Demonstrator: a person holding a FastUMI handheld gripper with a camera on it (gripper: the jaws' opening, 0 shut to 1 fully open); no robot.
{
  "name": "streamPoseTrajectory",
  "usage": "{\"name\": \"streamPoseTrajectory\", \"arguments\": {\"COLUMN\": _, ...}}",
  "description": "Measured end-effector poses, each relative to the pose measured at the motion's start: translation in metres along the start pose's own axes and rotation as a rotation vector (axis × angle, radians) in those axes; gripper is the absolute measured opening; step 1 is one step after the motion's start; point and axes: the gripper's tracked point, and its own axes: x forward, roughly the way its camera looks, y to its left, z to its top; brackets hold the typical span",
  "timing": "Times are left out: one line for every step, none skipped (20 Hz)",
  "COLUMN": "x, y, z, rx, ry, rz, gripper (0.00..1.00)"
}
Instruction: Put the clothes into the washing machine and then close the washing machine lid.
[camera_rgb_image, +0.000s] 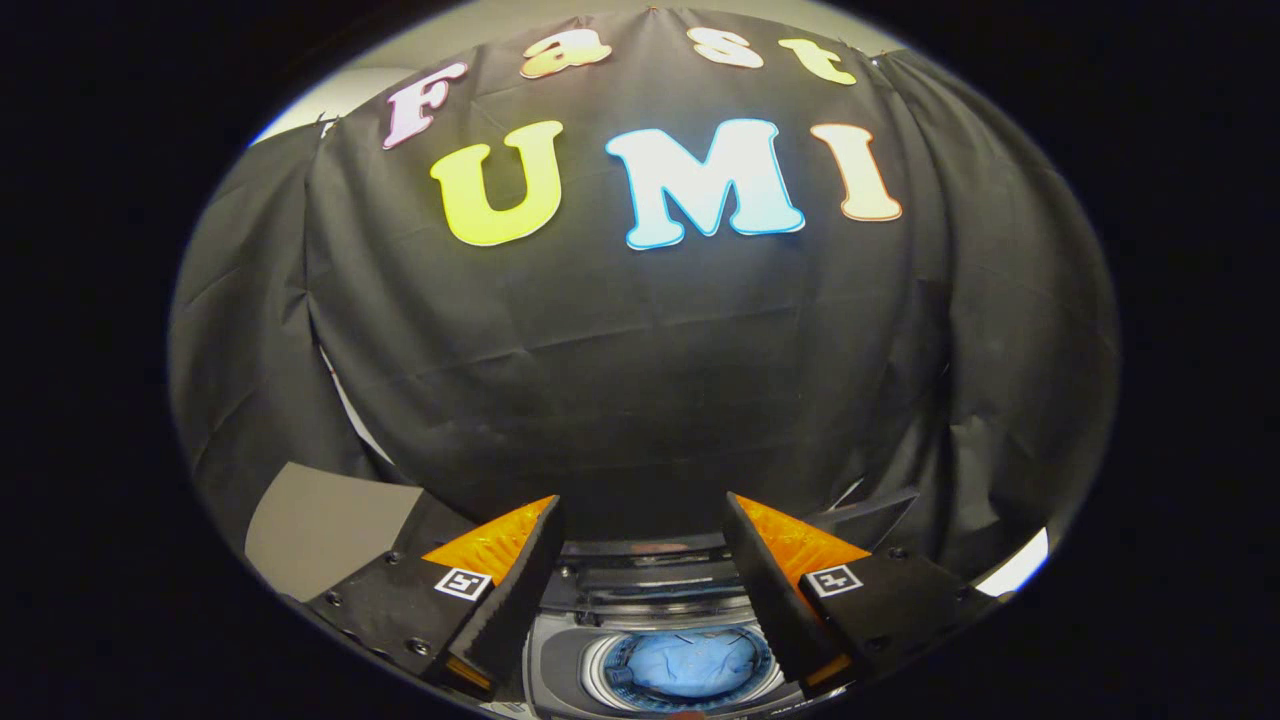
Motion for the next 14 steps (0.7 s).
{"name": "streamPoseTrajectory", "arguments": {"x": 0.009, "y": -0.001, "z": 0.000, "rx": -0.021, "ry": -0.003, "rz": -0.011, "gripper": 0.98}}
{"name": "streamPoseTrajectory", "arguments": {"x": 0.018, "y": 0.000, "z": -0.002, "rx": -0.045, "ry": 0.001, "rz": -0.015, "gripper": 0.98}}
{"name": "streamPoseTrajectory", "arguments": {"x": 0.025, "y": 0.000, "z": -0.002, "rx": -0.061, "ry": 0.002, "rz": -0.017, "gripper": 0.98}}
{"name": "streamPoseTrajectory", "arguments": {"x": 0.033, "y": -0.001, "z": -0.002, "rx": -0.066, "ry": 0.003, "rz": -0.023, "gripper": 0.98}}
{"name": "streamPoseTrajectory", "arguments": {"x": 0.041, "y": -0.001, "z": -0.003, "rx": -0.061, "ry": 0.008, "rz": -0.026, "gripper": 0.98}}
{"name": "streamPoseTrajectory", "arguments": {"x": 0.046, "y": 0.000, "z": -0.004, "rx": -0.055, "ry": 0.016, "rz": -0.029, "gripper": 0.98}}
{"name": "streamPoseTrajectory", "arguments": {"x": 0.050, "y": 0.000, "z": -0.006, "rx": -0.052, "ry": 0.022, "rz": -0.033, "gripper": 0.98}}
{"name": "streamPoseTrajectory", "arguments": {"x": 0.053, "y": 0.001, "z": -0.006, "rx": -0.057, "ry": 0.021, "rz": -0.035, "gripper": 0.98}}
{"name": "streamPoseTrajectory", "arguments": {"x": 0.056, "y": 0.000, "z": -0.008, "rx": -0.065, "ry": 0.024, "rz": -0.040, "gripper": 0.98}}
{"name": "streamPoseTrajectory", "arguments": {"x": 0.059, "y": 0.000, "z": -0.010, "rx": -0.069, "ry": 0.034, "rz": -0.041, "gripper": 0.98}}
{"name": "streamPoseTrajectory", "arguments": {"x": 0.062, "y": 0.000, "z": -0.012, "rx": -0.070, "ry": 0.043, "rz": -0.038, "gripper": 0.98}}
{"name": "streamPoseTrajectory", "arguments": {"x": 0.065, "y": 0.000, "z": -0.015, "rx": -0.072, "ry": 0.056, "rz": -0.039, "gripper": 0.98}}
{"name": "streamPoseTrajectory", "arguments": {"x": 0.067, "y": -0.001, "z": -0.020, "rx": -0.074, "ry": 0.075, "rz": -0.040, "gripper": 0.98}}
{"name": "streamPoseTrajectory", "arguments": {"x": 0.070, "y": -0.001, "z": -0.026, "rx": -0.078, "ry": 0.102, "rz": -0.045, "gripper": 0.98}}
